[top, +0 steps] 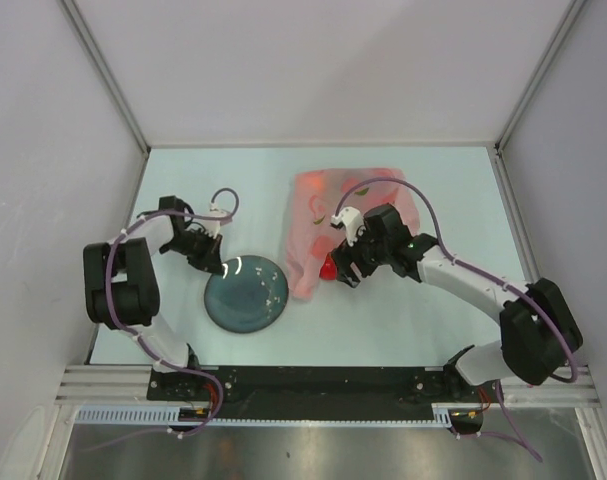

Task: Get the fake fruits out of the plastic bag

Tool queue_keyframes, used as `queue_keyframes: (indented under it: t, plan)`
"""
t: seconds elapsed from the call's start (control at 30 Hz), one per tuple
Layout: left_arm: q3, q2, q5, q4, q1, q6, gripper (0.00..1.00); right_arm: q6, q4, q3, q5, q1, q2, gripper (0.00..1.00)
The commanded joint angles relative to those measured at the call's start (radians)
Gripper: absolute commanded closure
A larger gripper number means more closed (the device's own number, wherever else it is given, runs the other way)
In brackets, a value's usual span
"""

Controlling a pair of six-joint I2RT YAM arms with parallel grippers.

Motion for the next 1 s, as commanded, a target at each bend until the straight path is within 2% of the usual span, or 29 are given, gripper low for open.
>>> queue_keyframes:
  t: [0.0,0.3,0.6,0.83,0.87,0.9,0.97]
  plan:
    - [-0.078,0.024,-0.233,-0.156,-0.094,0.248,1.00,0.035,0.108,0.015,0.030,0.014,0.068,0.16]
    - [-0.006,0.063,-0.133,-0.147,-0.195,0.162,1.00,0.059,0.179,0.094,0.101,0.038,0.221,0.12]
    - [-0.042,0.066,-0.084,-0.092,-0.376,0.075,1.00,0.029,0.222,0.153,0.130,0.037,0.332,0.10]
    - [0.001,0.083,-0.029,-0.058,-0.419,-0.010,1.00,0.026,0.267,0.153,0.127,0.035,0.361,0.10]
    - [0.007,0.086,-0.024,-0.058,-0.422,-0.013,1.00,0.021,0.273,0.153,0.128,0.037,0.363,0.14]
    - [0.014,0.091,-0.020,-0.055,-0.430,-0.017,1.00,0.012,0.274,0.153,0.128,0.037,0.360,0.29]
    - [0.035,0.109,-0.009,-0.049,-0.429,-0.033,1.00,0.001,0.265,0.154,0.136,0.035,0.350,0.39]
